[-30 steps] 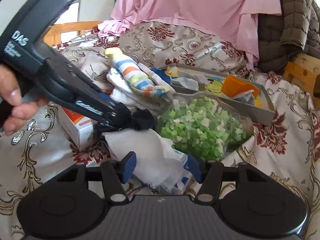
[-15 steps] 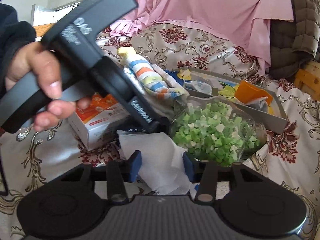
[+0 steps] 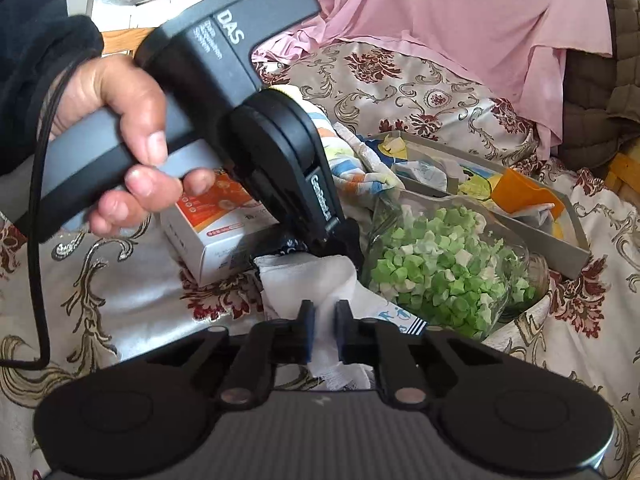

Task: Organize soft objects
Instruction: 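Grasp the black-and-blue sock with left tool while right tool grasps the white tissue, then carry the sock with left tool into the frog tray while right tool carries the tissue there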

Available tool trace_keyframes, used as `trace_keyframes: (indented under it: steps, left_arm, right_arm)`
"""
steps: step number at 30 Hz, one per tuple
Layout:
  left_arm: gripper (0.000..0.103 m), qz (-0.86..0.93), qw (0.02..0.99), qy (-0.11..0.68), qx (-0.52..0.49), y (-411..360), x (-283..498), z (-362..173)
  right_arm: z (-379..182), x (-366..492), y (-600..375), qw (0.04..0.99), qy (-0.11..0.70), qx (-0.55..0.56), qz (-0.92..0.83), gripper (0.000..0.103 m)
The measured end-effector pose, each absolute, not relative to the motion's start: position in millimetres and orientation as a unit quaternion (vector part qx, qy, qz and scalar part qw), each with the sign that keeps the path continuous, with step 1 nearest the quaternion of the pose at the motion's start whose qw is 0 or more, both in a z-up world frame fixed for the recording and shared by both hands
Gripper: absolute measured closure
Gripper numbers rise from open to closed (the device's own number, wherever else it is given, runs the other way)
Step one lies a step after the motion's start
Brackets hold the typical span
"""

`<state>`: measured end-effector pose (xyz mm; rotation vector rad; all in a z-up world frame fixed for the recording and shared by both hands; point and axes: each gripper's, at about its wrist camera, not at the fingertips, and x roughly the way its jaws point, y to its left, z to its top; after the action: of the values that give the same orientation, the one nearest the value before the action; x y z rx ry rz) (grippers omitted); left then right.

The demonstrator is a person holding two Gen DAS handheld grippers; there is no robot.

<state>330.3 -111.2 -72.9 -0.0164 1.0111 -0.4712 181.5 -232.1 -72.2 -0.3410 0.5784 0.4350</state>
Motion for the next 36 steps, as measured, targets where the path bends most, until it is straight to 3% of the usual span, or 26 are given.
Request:
trace_keyframes:
  steps: [10, 27, 36]
  left_arm:
    - [0.098, -0.209, 0.866, 0.452, -0.031, -94, 299, -50]
    - [0.098, -0.16, 0.922, 0.351, -0.011, -83, 255, 17]
    - [0.098, -0.138, 0.947, 0.289, -0.022, -95, 290, 59]
  right_arm:
    - [-69, 171, -234, 0.93, 0.257, -0.201, 0.17, 0.094]
    - [-34, 152, -244, 0.968, 0.119, -0.192, 0.111, 0.094]
    - [0, 243, -264, 0.984, 0.075, -0.134, 0.093, 0.094]
